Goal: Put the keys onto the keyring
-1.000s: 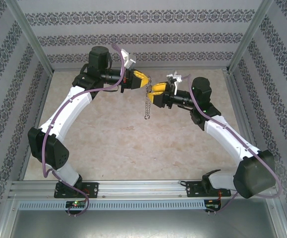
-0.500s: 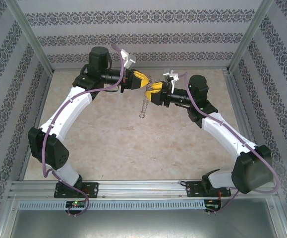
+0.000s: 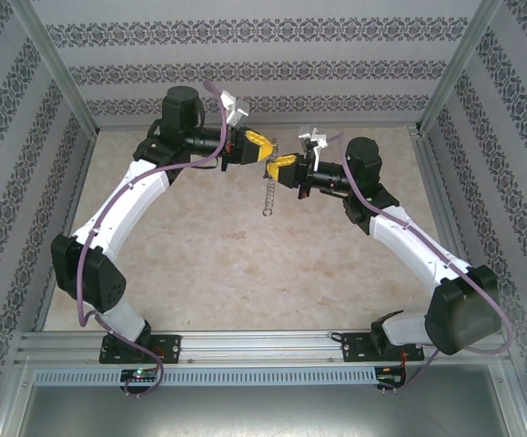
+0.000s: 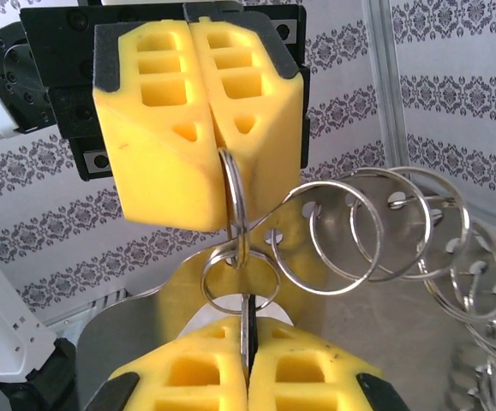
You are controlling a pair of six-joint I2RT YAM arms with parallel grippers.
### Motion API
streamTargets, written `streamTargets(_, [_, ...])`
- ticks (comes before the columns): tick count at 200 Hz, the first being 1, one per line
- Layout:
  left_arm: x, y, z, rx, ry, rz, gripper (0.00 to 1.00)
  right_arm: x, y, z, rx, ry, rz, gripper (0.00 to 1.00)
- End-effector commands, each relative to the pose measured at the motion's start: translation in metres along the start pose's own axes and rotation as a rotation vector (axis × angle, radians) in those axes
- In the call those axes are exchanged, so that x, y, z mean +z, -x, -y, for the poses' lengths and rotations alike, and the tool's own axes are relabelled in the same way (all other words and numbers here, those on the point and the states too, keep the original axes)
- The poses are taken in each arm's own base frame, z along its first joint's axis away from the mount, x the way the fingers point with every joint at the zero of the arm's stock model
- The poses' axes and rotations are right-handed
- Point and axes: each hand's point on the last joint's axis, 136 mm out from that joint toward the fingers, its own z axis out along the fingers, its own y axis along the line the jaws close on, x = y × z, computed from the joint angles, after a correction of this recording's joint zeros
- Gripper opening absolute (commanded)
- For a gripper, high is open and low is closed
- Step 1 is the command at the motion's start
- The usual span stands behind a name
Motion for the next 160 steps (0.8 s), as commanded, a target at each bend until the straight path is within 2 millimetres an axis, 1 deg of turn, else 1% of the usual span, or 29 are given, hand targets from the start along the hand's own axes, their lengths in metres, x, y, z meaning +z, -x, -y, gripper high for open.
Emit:
streamTargets(1, [-0.01, 0.021, 0.016, 0.088, -0.008, 0.041, 0.0, 0.0, 0.011, -0.016, -0.045, 0.049, 0.016, 0.0])
streamTargets(27, [-0.01, 0.02, 0.014, 0.086, -0.007, 0.042, 0.0, 0.002, 0.011, -0.019, -0.039, 0.07, 0.005, 0.0])
streamTargets(64, [-0.01, 0.018, 0.015, 0.078, -0.012, 0.037, 0.0, 0.002, 0.015, -0.015, -0.036, 0.05, 0.009, 0.0])
streamTargets(117, [-0.009, 0.012, 0.014, 0.068, -0.011, 0.031, 0.0, -0.012, 0.031, -0.014, -0.048, 0.019, 0.032, 0.0])
streamTargets(160, [-0.009, 0.009, 0.012, 0.065, -0.007, 0.027, 0.0, -0.021, 0.038, -0.015, -0.055, 0.002, 0.043, 0.0])
